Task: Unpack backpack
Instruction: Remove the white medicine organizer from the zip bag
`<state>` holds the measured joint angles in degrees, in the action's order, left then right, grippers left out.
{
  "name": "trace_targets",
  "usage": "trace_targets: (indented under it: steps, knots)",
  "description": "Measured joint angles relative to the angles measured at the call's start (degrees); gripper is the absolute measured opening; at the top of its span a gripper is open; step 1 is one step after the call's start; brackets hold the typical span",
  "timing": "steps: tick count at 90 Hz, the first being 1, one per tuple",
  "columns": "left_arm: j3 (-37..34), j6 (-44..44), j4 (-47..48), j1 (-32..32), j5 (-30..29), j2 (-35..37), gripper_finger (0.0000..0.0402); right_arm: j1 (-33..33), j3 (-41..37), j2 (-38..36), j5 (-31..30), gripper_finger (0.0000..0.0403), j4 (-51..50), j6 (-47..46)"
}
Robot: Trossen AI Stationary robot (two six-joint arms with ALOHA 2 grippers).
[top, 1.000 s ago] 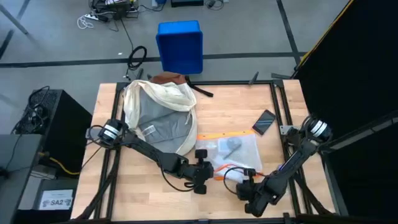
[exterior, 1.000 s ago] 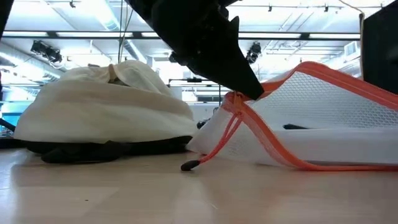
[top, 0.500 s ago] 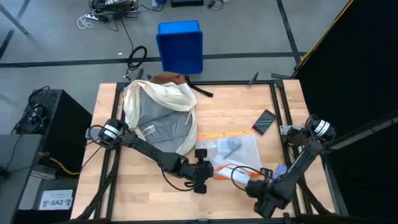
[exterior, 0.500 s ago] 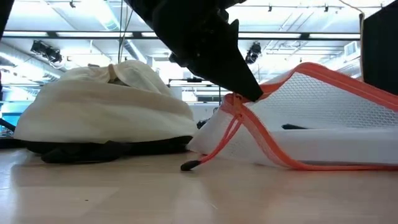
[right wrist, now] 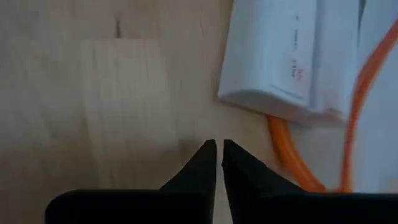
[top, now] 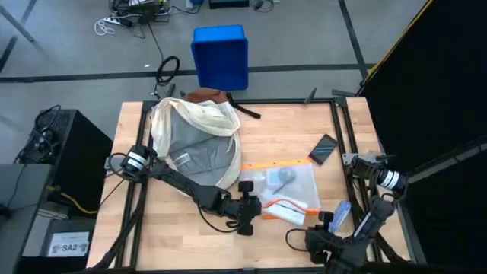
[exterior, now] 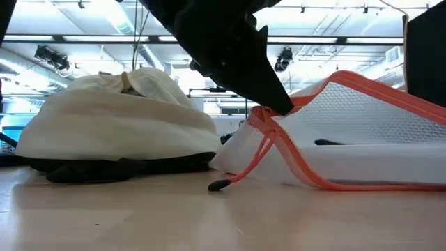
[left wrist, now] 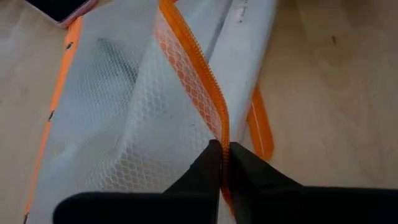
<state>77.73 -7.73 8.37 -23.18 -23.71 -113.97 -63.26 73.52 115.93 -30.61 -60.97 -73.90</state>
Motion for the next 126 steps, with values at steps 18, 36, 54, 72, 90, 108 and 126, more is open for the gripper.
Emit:
trace_targets:
  steps: [18, 36, 54, 72, 90, 108, 126]
  knots:
    - [0.00, -0.02, 0.20, 0.05, 0.32, 0.00, 0.0000, 0.73, -0.22, 0.25, 1.07, 0.0013, -0.43, 1.35]
    - [0.00, -0.04, 0.29, 0.40, 1.34, 0.00, 0.0000, 1.78, -0.22, 0.23, 4.43, 0.0083, -0.48, 6.90]
    - [0.00, -0.04, 0.31, 0.44, 1.49, 0.00, 0.0000, 3.05, -0.15, -0.01, 4.28, 0.0182, -1.24, 14.24]
    - [0.00, -0.04, 0.31, 0.44, 1.51, 0.00, 0.0000, 3.96, -0.01, -0.02, 0.20, 0.0272, -1.09, 19.86]
    - [0.00, -0.04, 0.36, 0.52, 1.51, 0.00, 0.0000, 5.45, 0.70, 0.12, -4.38, 0.0341, 1.74, 26.93]
    - [0.00, -0.07, 0.36, 0.70, 1.55, 0.00, 0.0000, 8.73, 0.79, 0.12, -7.35, 0.0371, 3.13, 34.20]
    - [0.00, -0.09, 0.36, 0.70, 2.70, 0.00, 0.0000, 12.74, 0.46, 0.25, -9.49, 0.0375, 3.63, 39.95]
